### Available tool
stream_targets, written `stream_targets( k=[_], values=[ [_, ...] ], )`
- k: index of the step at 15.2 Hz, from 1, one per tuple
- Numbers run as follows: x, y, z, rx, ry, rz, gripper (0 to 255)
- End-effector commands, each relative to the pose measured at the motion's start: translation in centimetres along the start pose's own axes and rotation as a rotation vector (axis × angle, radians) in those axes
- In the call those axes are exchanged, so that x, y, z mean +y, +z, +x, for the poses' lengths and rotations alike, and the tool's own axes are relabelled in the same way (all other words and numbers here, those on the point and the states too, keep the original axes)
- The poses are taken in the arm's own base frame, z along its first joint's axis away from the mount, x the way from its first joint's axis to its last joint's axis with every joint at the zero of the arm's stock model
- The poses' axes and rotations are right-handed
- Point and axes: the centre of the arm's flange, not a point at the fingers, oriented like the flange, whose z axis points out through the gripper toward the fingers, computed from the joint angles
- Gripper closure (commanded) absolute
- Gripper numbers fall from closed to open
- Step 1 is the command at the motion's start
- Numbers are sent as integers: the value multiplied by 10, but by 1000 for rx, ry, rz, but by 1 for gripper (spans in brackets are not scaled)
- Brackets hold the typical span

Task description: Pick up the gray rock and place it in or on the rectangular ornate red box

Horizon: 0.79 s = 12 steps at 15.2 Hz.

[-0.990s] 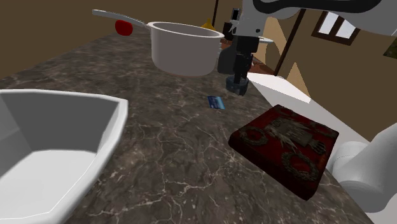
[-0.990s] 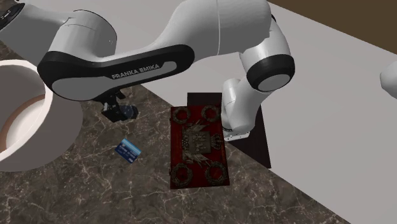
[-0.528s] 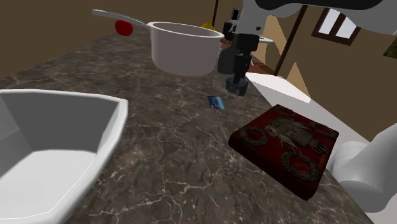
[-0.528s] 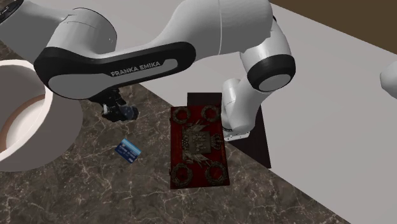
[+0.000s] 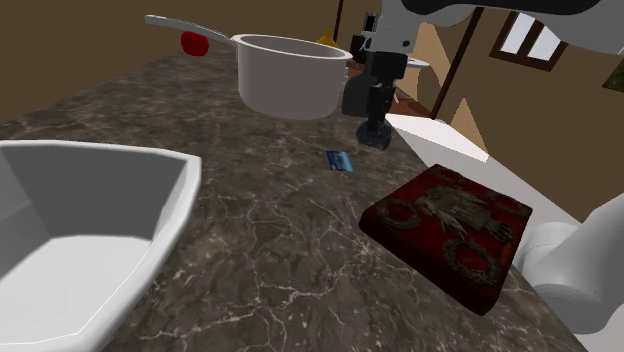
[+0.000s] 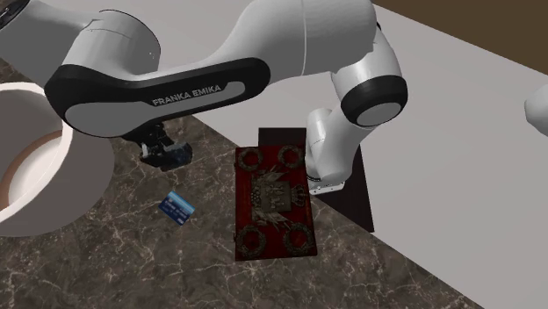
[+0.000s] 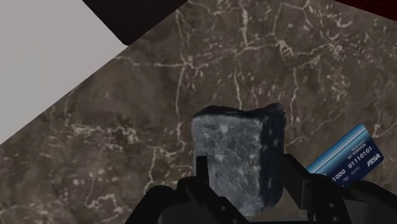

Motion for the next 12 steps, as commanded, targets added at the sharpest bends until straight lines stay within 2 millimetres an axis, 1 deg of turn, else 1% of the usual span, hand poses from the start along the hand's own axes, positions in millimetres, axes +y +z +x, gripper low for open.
stream_targets(
  k=[1, 10, 11, 12],
  values=[
    [7, -1, -1, -22, 12, -25, 255],
    [0, -48, -6, -22, 12, -25, 255],
    [1, -42, -5, -21, 12, -25, 255],
    [1, -42, -5, -21, 12, -25, 0]
  ],
)
